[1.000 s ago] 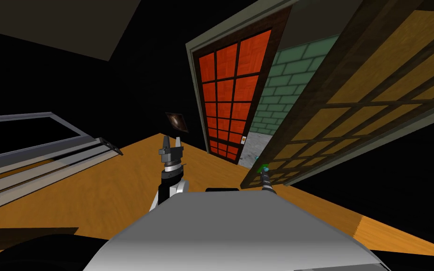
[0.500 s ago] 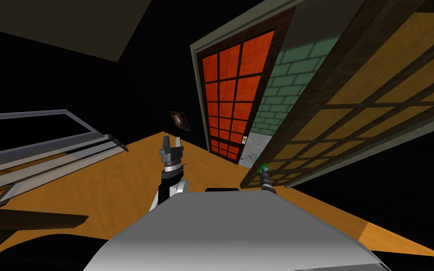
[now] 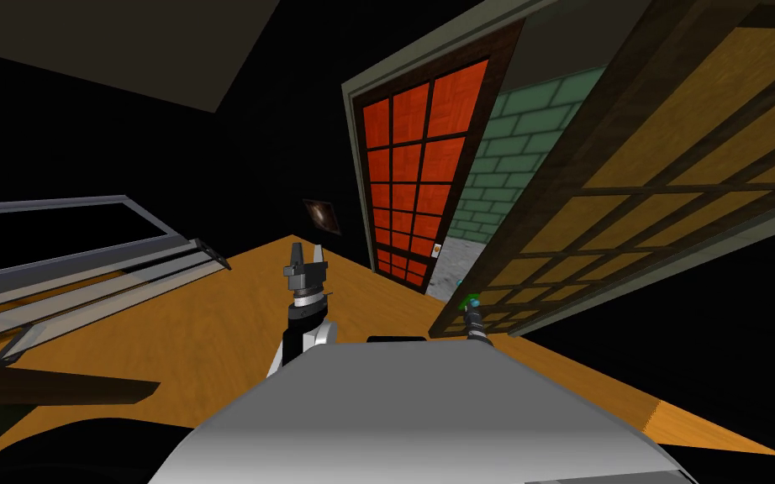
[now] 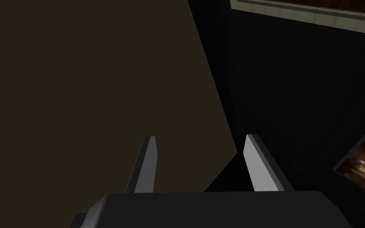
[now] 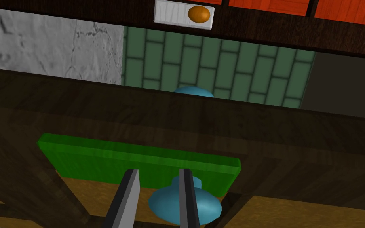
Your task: Pull the door open
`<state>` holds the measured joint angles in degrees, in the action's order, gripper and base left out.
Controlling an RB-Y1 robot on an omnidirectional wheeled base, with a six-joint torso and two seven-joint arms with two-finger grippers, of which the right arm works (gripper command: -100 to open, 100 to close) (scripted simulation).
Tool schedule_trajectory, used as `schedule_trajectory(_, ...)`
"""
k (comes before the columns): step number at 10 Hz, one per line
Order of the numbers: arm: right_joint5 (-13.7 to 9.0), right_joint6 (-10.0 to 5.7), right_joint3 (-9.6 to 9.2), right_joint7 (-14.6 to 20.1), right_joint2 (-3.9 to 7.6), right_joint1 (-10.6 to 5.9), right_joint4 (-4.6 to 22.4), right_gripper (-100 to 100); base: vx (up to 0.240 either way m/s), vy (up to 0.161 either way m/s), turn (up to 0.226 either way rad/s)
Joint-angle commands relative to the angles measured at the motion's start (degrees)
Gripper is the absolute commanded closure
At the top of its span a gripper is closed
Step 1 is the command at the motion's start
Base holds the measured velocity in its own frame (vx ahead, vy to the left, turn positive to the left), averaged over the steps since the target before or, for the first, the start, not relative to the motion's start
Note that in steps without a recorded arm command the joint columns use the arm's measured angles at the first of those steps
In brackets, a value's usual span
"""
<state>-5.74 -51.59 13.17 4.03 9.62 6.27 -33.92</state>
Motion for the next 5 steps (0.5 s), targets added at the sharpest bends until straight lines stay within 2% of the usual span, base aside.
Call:
schedule_trajectory(1, -0.8, 2.86, 1.48, 0.0, 1.26, 1.79, -2.9, 100, -0.003, -0.003, -0.017)
schedule_trajectory(2, -0.8, 3.64, 1.48, 0.0, 1.26, 1.79, -3.5, 100, -0.014, 0.004, -0.008)
schedule_trajectory(4, -0.8, 3.79, 1.48, 0.0, 1.26, 1.79, -3.5, 100, -0.001, 0.006, 0.0)
schedule_trajectory(5, -0.2, 2.53, -0.46, 1.6, -0.07, 0.88, -3.7, 100, -0.041, 0.025, 0.071)
